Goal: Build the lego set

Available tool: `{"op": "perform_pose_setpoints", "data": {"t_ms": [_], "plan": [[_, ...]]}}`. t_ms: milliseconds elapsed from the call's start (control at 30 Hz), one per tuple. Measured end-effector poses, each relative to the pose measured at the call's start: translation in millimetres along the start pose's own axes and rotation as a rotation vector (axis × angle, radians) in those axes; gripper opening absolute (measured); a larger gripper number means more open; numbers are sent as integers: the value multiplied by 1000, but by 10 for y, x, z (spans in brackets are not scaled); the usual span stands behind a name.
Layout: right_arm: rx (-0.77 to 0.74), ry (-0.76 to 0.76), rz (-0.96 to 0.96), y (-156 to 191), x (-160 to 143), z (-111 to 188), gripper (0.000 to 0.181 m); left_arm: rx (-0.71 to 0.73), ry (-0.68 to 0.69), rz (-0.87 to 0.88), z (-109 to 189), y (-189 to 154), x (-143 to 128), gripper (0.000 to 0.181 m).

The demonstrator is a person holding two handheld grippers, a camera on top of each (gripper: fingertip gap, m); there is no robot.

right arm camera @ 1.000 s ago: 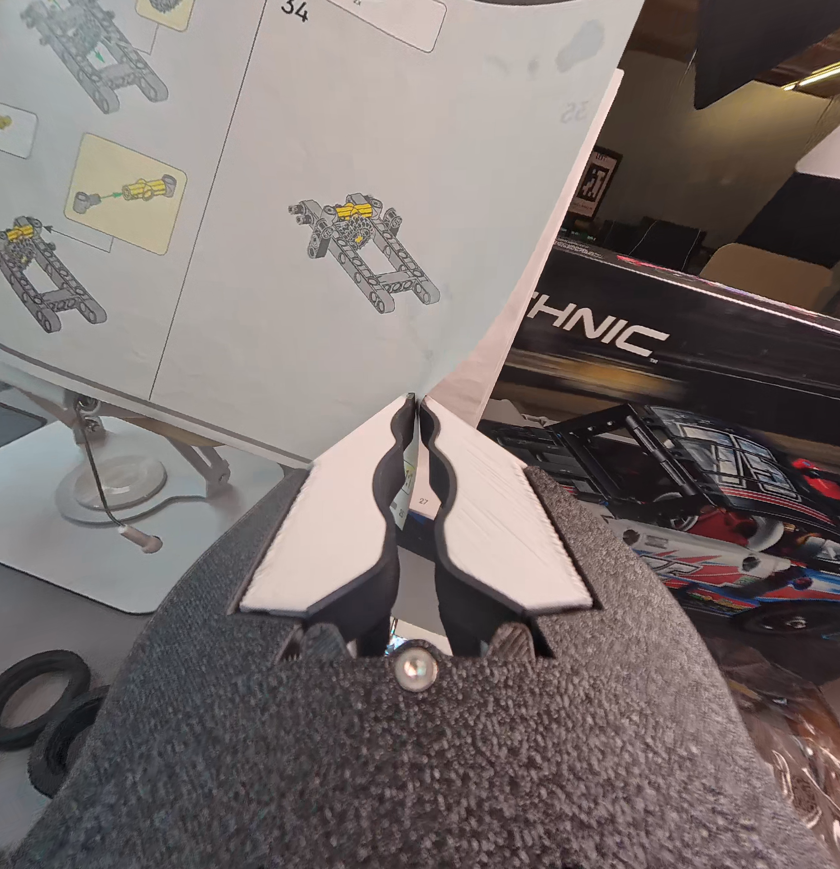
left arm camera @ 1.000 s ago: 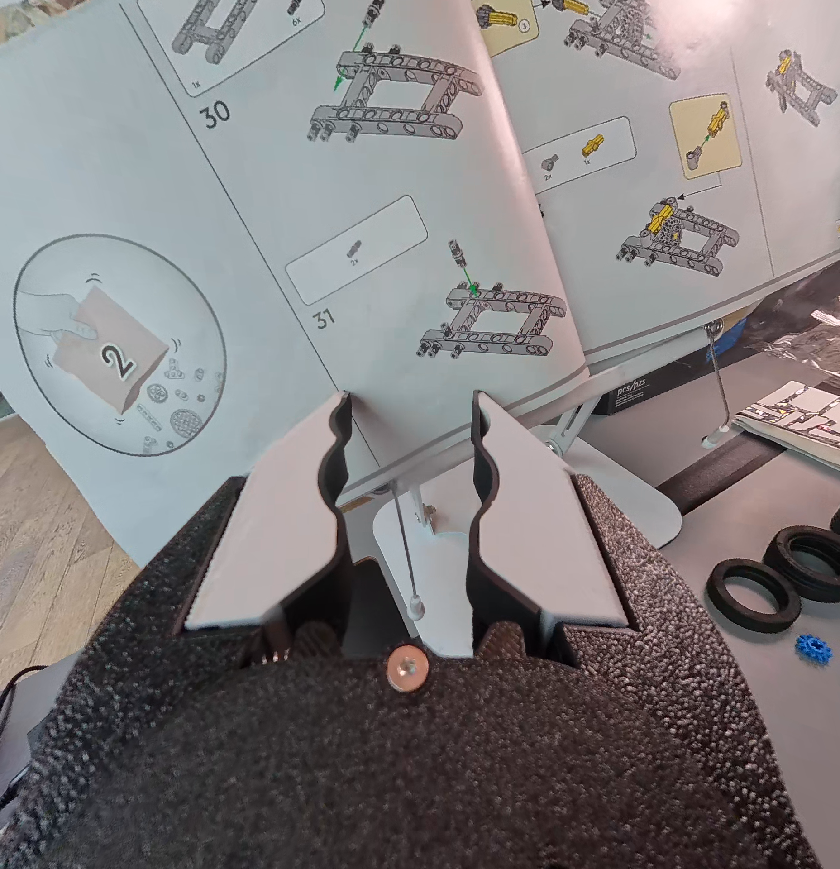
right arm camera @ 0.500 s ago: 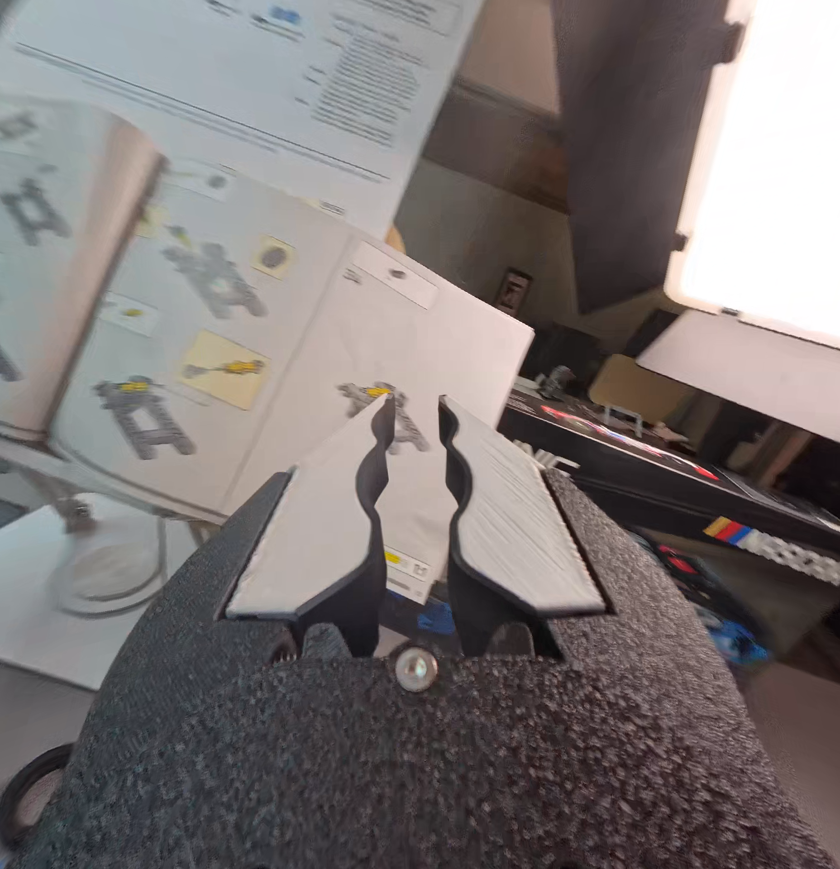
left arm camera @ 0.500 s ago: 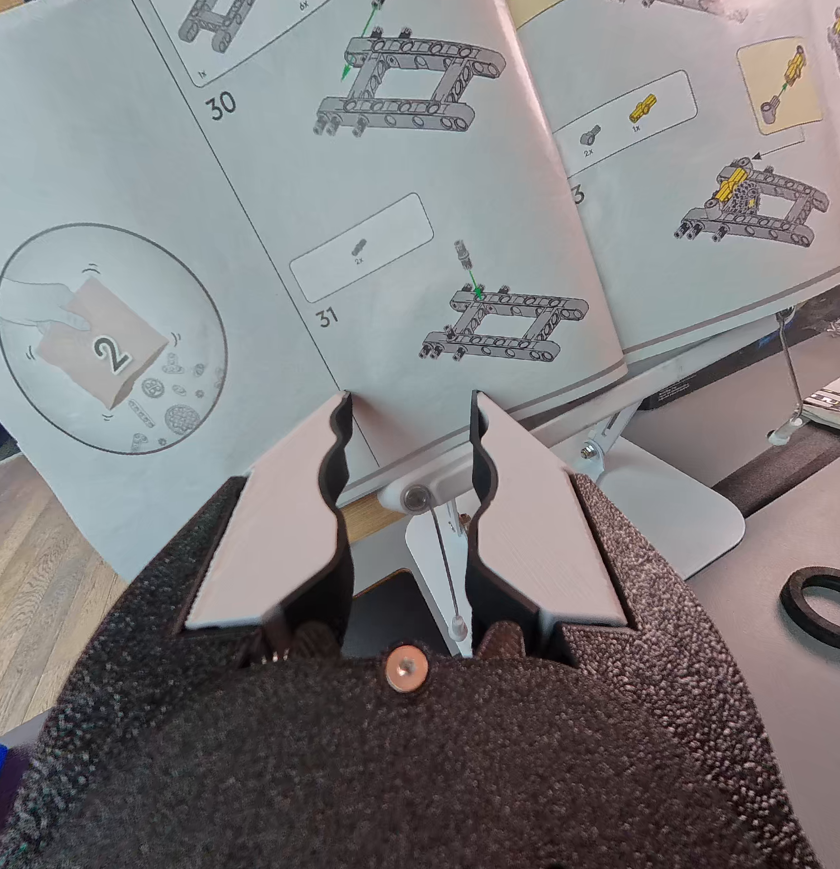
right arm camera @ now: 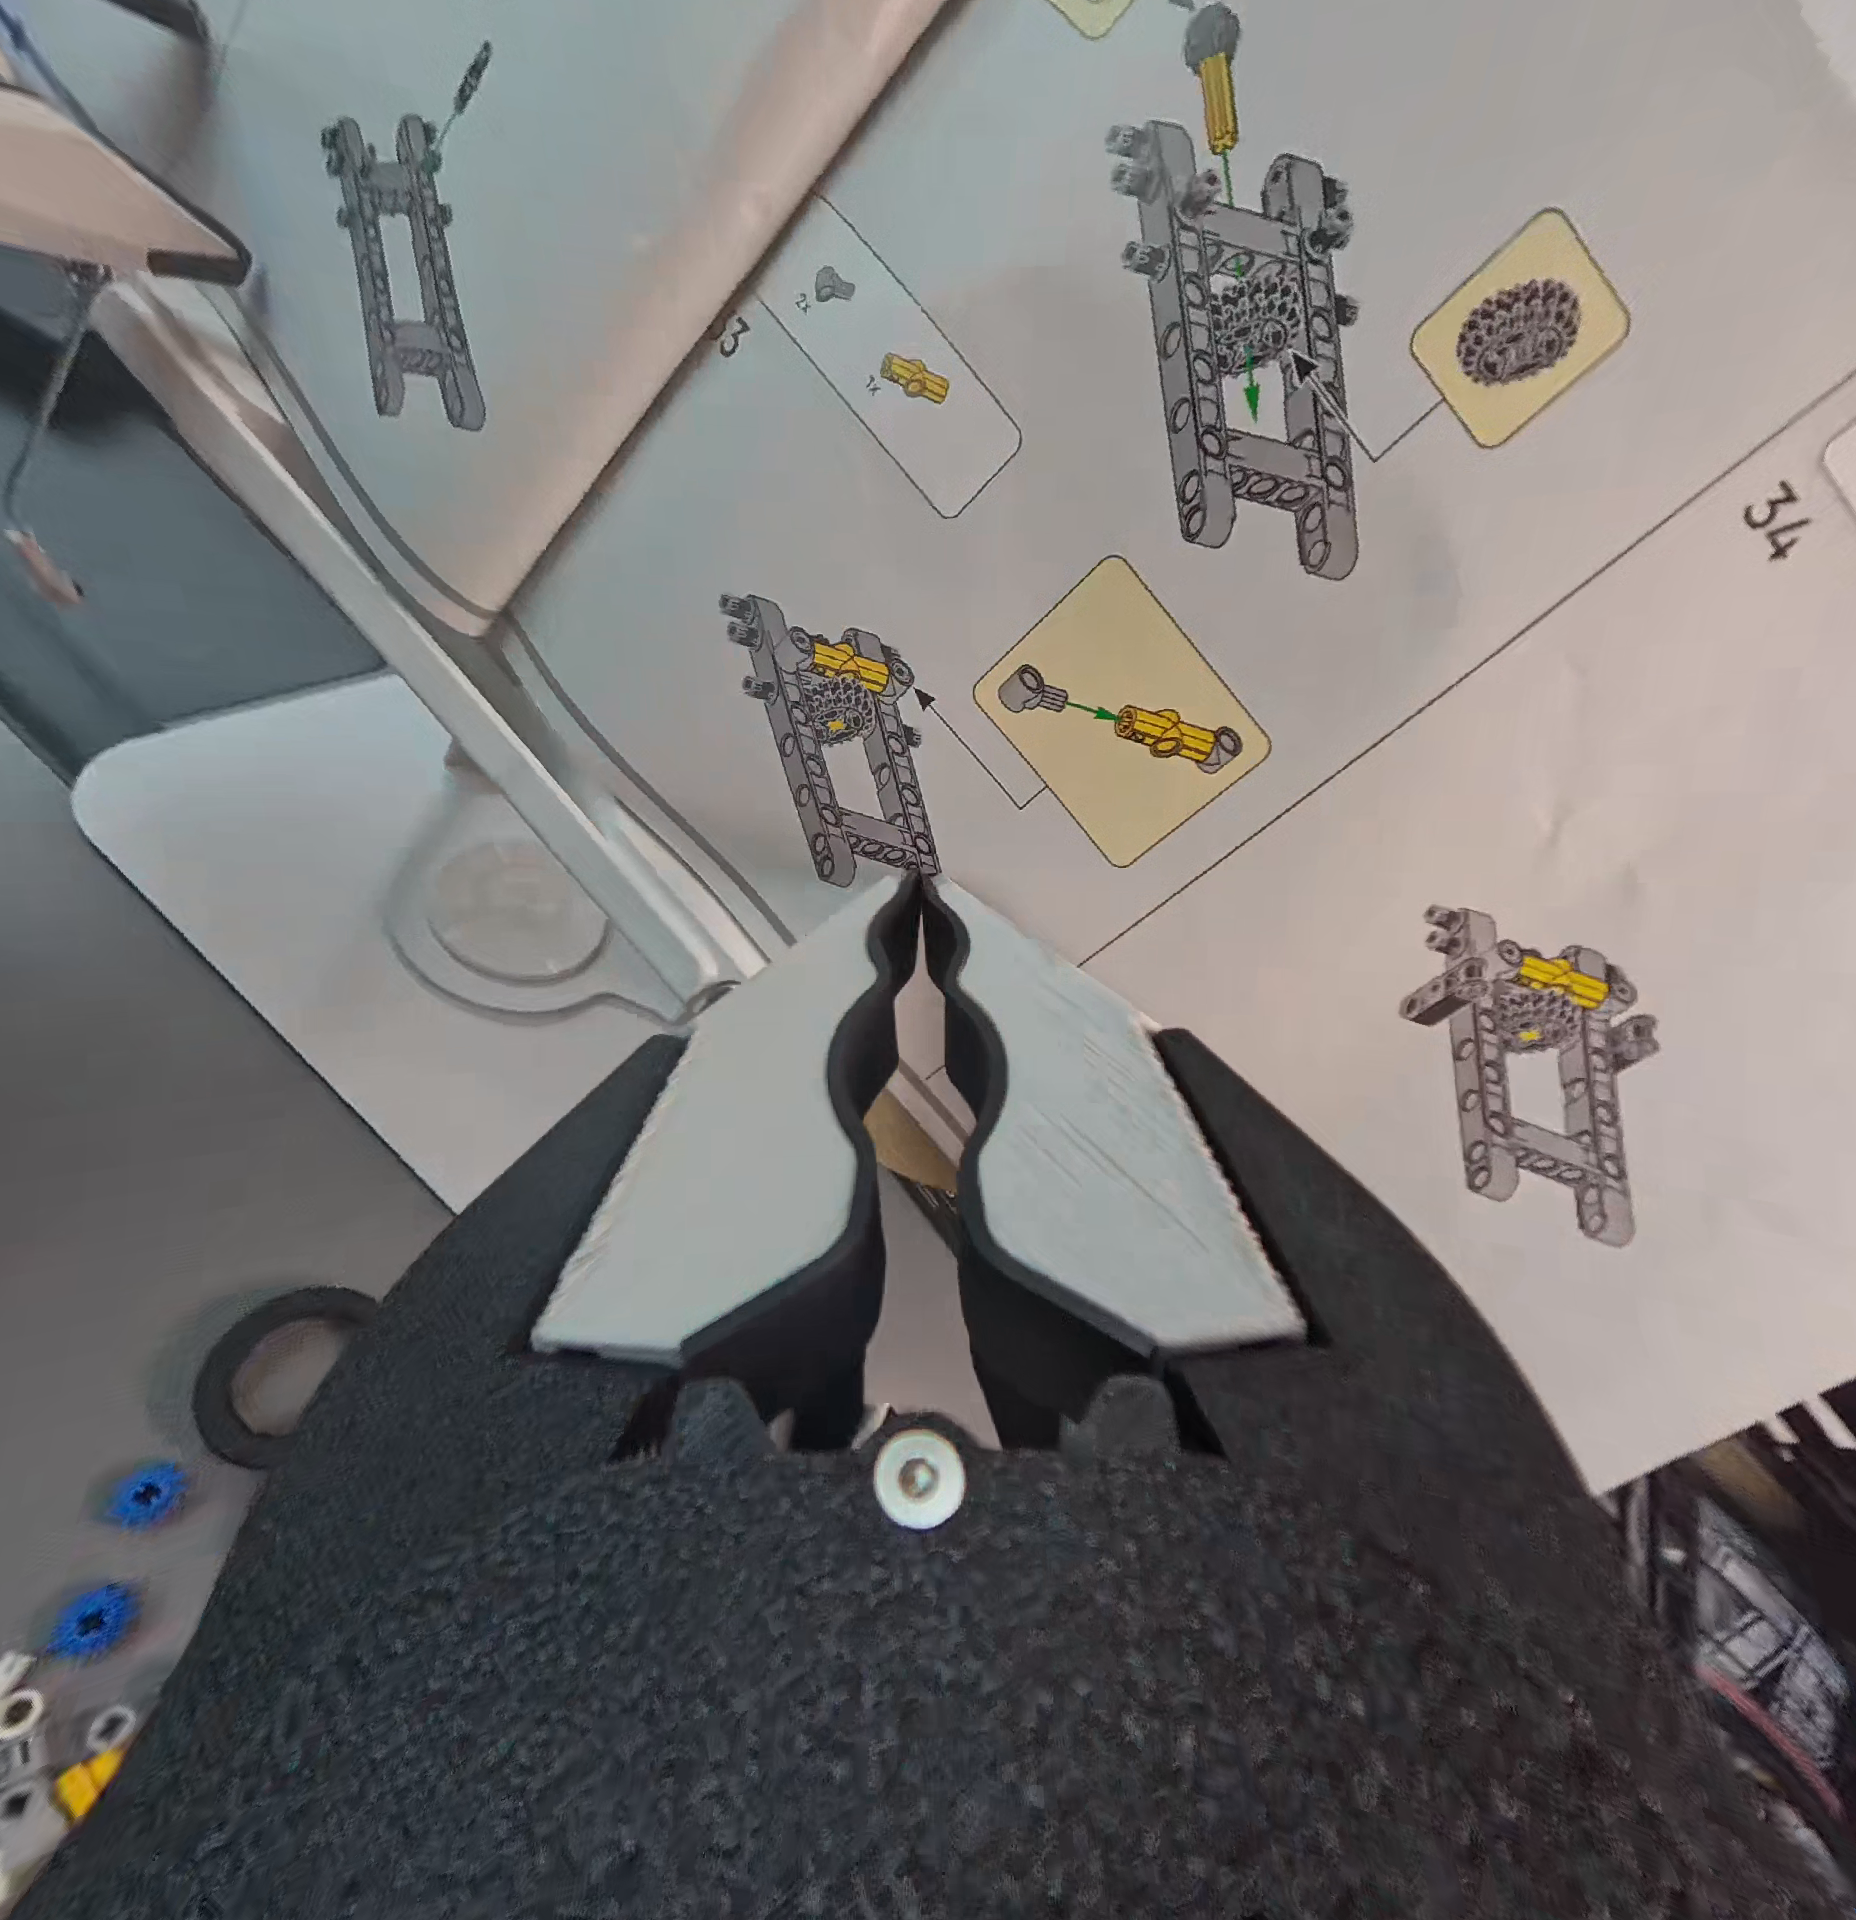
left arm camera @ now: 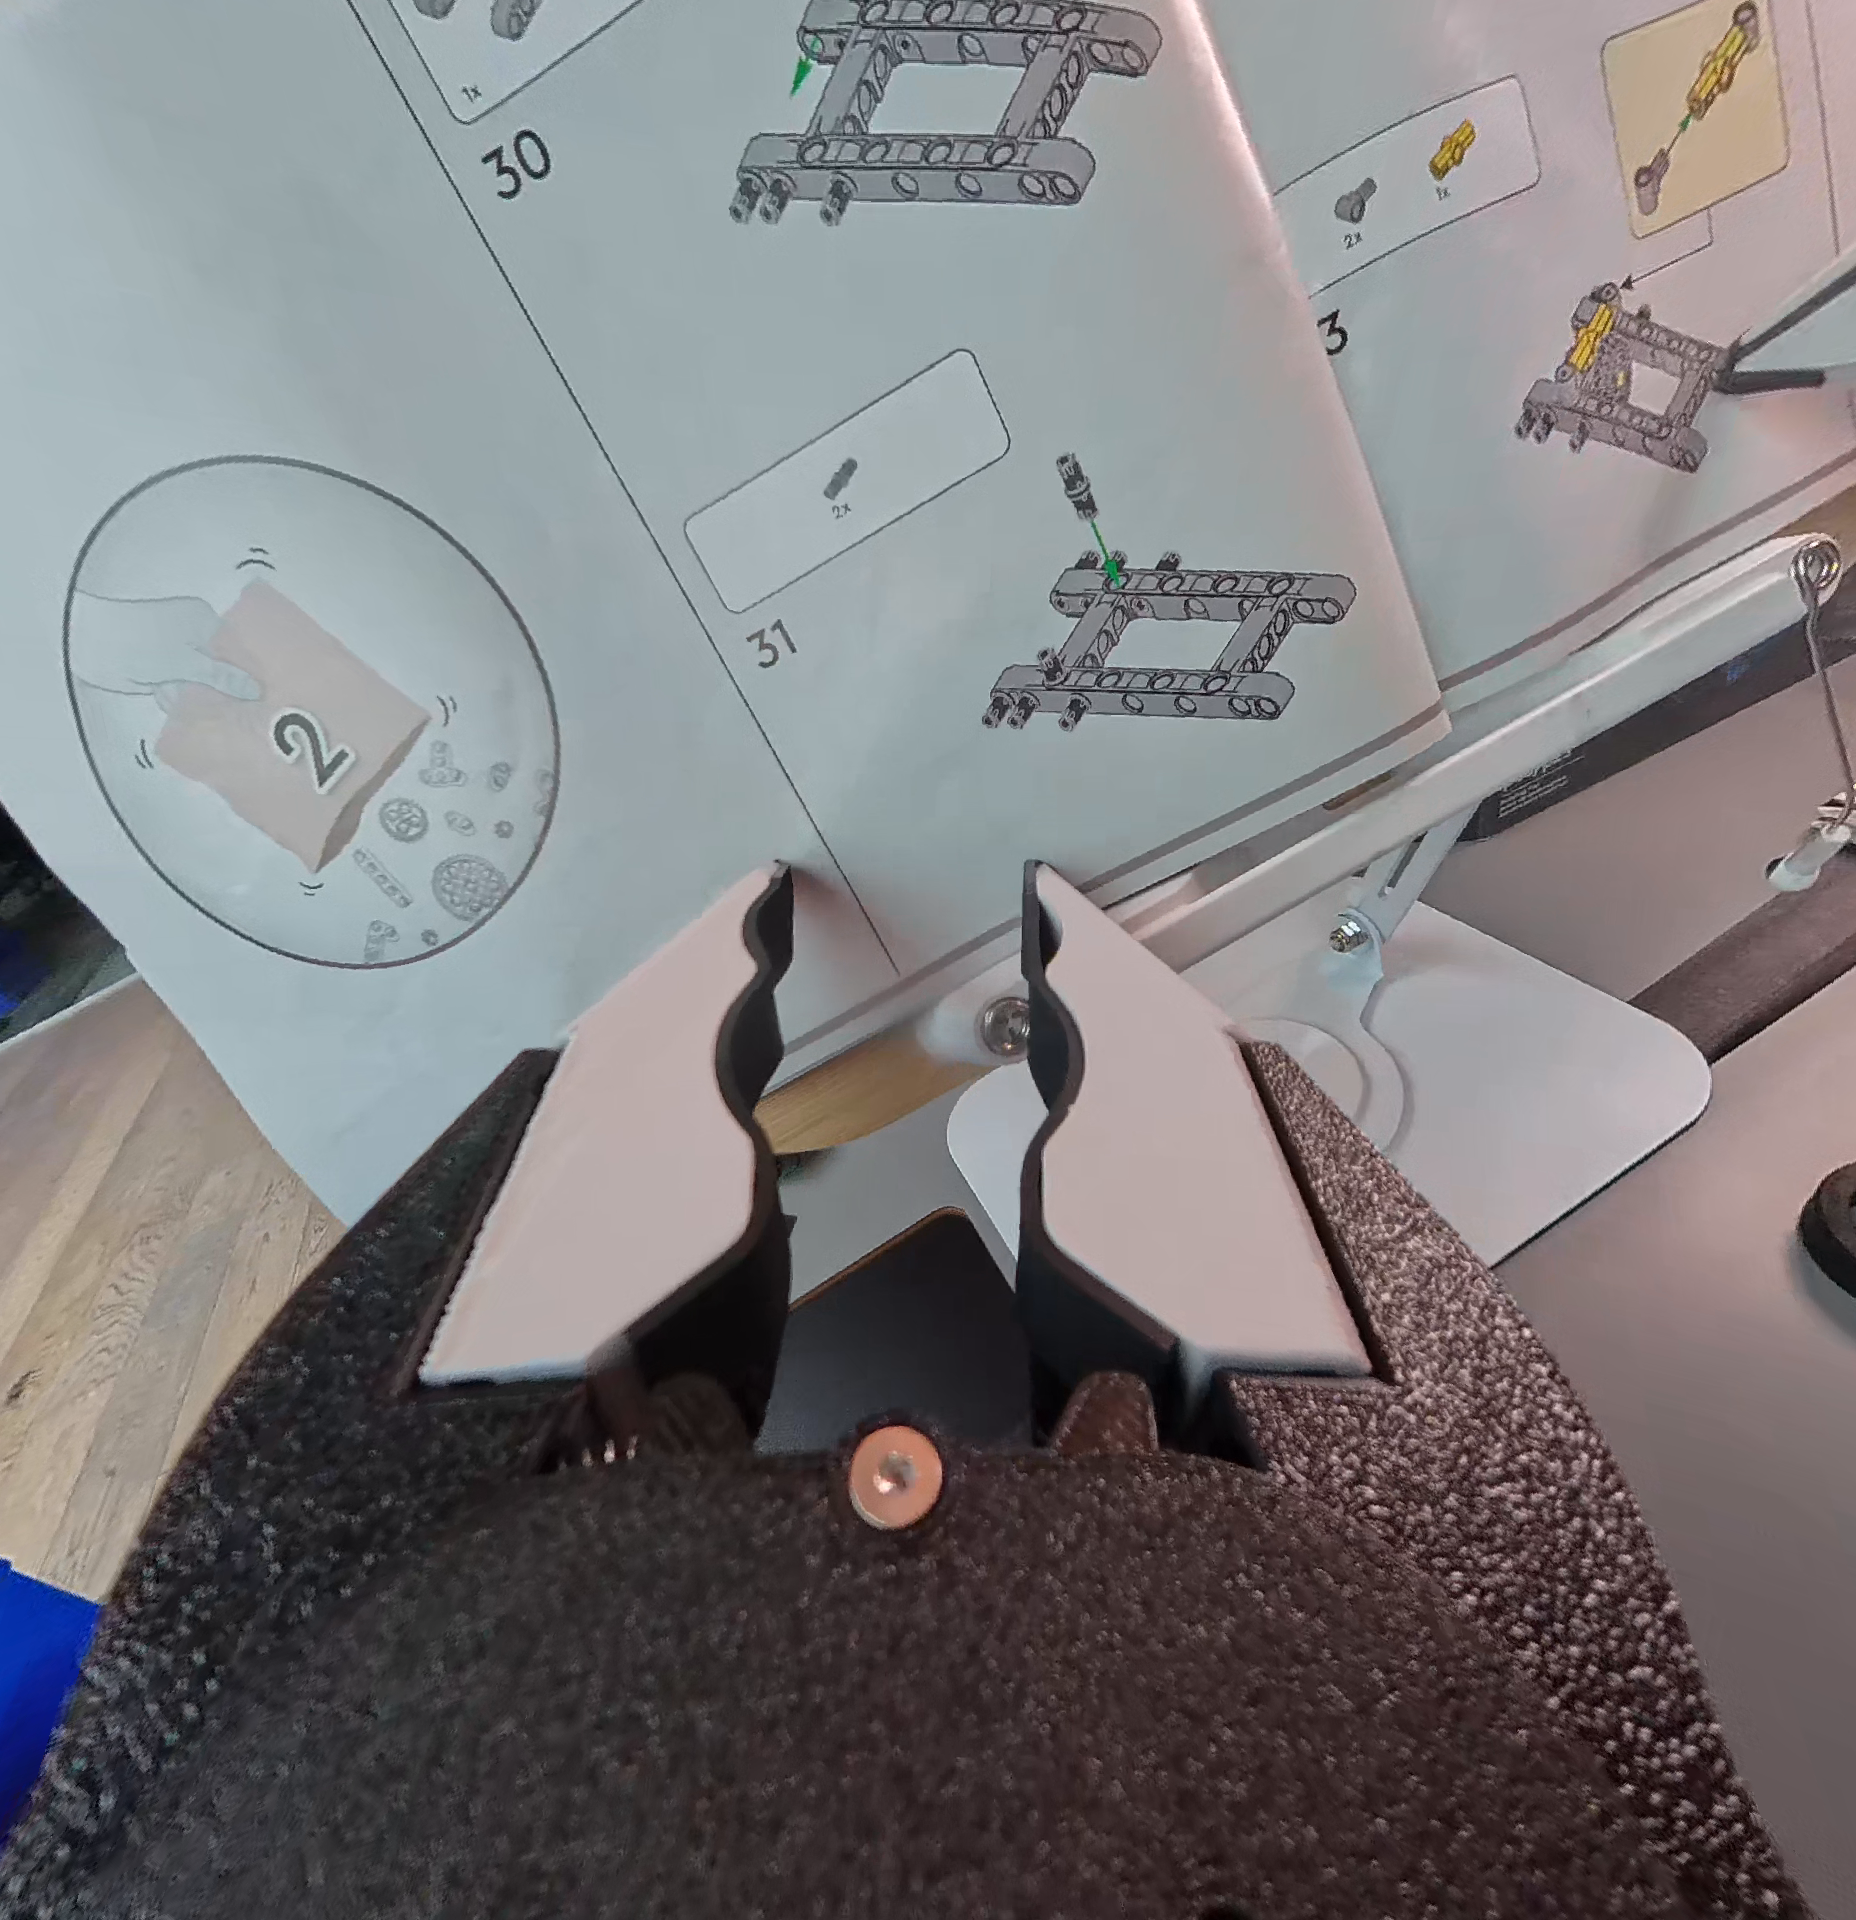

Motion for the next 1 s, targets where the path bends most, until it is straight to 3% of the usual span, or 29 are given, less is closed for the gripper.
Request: {"op": "perform_pose_setpoints", "data": {"t_ms": [200,267,567,800,1000], "plan": [[32,45,237,-22,3,15,3,-39,-14,80,35,-4,-26,52],[72,68,235,-42,-9,21,6,-52,-9,92,47,2,-32,55],[363,62,-252,-156,-30,40,25,-71,-36,176,92,24,49,77],[210,-66,-384,19,-83,57,34,-29,-41,223,64,76,88,94],[125,-131,-398,137,-102,43,43,-4,-27,210,28,61,90,95]]}}
Point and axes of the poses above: each gripper's, where its closed fingertips meet, z back along the fingers, x out of its top, y = z × x across the jaws, the point moved 8 cm from there along z, back along the fingers, and after that the axes turned 7 degrees about y, right-handed, at the moved point
